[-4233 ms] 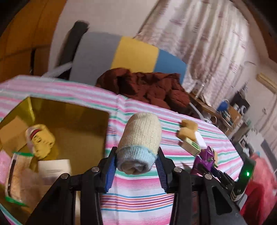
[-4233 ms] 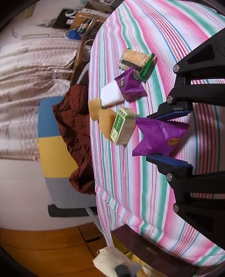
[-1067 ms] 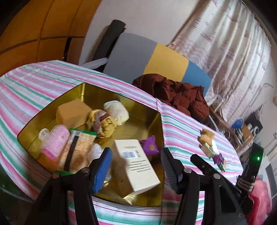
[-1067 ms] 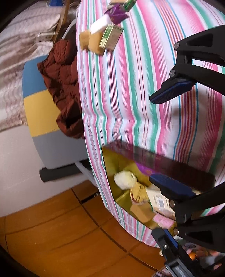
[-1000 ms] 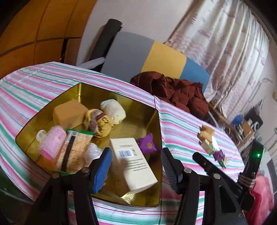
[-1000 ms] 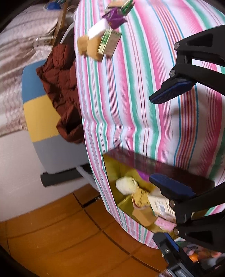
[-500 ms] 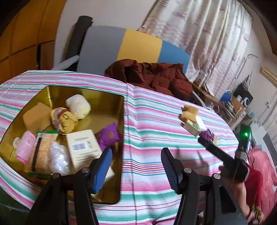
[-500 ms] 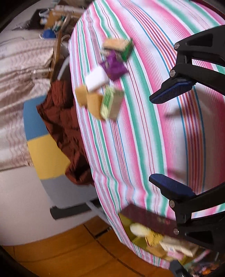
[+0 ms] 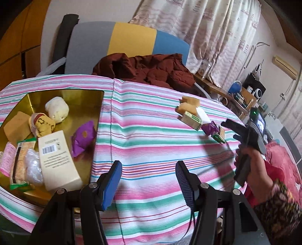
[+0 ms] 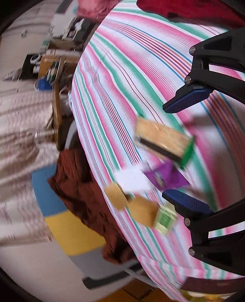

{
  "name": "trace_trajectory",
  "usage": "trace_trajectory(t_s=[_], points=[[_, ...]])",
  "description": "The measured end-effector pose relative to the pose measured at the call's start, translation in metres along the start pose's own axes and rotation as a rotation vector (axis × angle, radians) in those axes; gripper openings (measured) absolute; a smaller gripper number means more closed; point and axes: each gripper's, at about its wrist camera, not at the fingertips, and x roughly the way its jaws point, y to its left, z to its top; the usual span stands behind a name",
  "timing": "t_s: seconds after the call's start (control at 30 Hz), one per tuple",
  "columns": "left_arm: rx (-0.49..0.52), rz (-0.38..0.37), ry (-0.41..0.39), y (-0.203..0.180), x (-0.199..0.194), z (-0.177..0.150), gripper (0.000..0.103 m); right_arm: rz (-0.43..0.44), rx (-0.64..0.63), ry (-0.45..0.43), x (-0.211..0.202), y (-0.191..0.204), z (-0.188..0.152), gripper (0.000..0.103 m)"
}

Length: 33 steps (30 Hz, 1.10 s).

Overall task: Organize objects
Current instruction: 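Move both tools back from the tray to the pile, then grasp the cracker packet with the right tool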

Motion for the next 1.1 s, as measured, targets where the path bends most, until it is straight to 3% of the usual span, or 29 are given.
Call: trace_trajectory(t_s=[0.3,0.37,0.57,0.77,1.1], points=[[0.003,0.008,0.034,-0.003,0.010,-0.001,0.060,-0.033,0.098,0.140,0.057,-0.014,0.016,0.074],[0.008,0.009,0.036,-0.005,0.012,0.000,0.060,-0.038,0.064,0.127,0.059,-0.012,0.016,0.073],[0.018,-0.009,0.076,-0.017,0.032,0.006,0.060,-0.026,-0.094,0.129,0.050,-0.007,0.004,0.054],[0.040,-0.051,0.125,-0.040,0.060,0.017,0.060,0.000,-0.096,0.116,0.036,-0.017,-0.007,0.052],[-0.070,-0.128,0.258,-0.076,0.136,0.056,0.060,-0.004,-0.098,0.076,0.034,-0.016,-0.013,0.052]])
